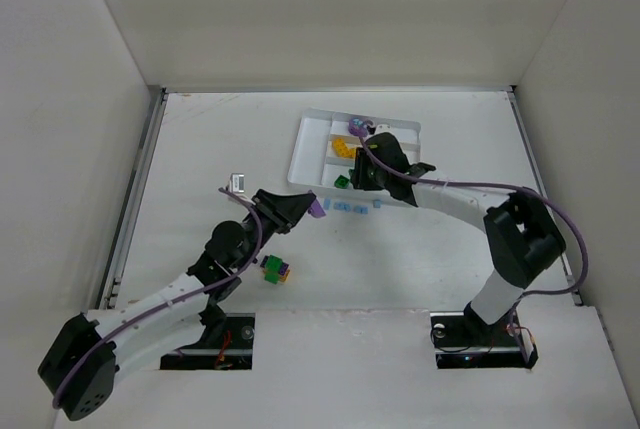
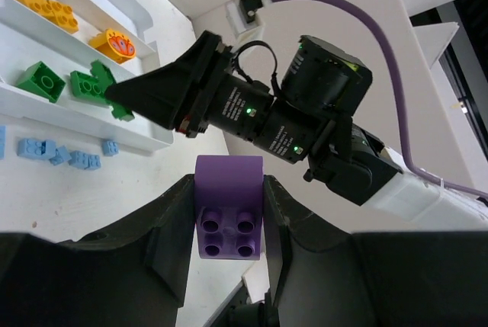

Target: Sort the legos into containers by color

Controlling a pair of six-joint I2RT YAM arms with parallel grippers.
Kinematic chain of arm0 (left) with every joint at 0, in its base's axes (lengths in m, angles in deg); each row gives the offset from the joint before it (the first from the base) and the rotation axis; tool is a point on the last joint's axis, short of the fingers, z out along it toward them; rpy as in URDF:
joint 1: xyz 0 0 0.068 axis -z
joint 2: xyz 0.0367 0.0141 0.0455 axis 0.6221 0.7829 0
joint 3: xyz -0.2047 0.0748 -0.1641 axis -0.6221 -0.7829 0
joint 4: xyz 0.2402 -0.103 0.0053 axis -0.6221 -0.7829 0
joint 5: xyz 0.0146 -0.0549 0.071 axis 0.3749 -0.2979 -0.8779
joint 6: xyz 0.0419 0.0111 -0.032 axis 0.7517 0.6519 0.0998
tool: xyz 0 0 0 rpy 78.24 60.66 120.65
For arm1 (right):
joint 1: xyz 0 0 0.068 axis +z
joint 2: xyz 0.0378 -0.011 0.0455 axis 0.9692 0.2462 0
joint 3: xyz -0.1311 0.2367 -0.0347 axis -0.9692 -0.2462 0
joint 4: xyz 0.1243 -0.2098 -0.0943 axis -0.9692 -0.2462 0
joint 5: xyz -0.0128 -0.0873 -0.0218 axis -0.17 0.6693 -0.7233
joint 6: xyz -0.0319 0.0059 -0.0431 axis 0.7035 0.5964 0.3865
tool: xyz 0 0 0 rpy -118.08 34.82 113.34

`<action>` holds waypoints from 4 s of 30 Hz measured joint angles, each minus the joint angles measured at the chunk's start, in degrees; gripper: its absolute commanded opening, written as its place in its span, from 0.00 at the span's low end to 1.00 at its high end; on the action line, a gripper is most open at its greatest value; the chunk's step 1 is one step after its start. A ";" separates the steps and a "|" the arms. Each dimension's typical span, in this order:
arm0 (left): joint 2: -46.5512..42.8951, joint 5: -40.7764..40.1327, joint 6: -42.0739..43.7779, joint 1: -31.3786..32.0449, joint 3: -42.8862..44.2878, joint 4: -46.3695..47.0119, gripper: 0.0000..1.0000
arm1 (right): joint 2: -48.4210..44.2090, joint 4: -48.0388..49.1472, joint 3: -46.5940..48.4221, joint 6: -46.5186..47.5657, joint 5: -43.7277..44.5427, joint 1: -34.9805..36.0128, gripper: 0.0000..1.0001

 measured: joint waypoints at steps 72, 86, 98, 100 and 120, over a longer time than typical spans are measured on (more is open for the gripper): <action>90.05 -28.00 23.74 -6.60 90.75 -28.94 0.29 | -56.35 15.45 -36.81 -10.12 3.52 -0.22 0.67; 92.37 -28.39 25.38 -6.67 93.07 -29.51 0.38 | -56.19 15.50 -36.85 -10.36 3.06 0.68 0.69; 92.15 -27.50 25.62 -6.67 91.38 -29.07 0.46 | -55.82 15.56 -36.85 -10.23 3.02 2.05 0.58; 90.33 -26.67 25.73 -6.67 88.67 -28.59 0.46 | -55.23 15.52 -36.85 -9.97 2.97 3.17 0.48; 27.45 -18.21 20.37 -14.25 33.64 -12.96 0.46 | -29.59 15.30 -26.86 8.02 0.92 37.75 0.91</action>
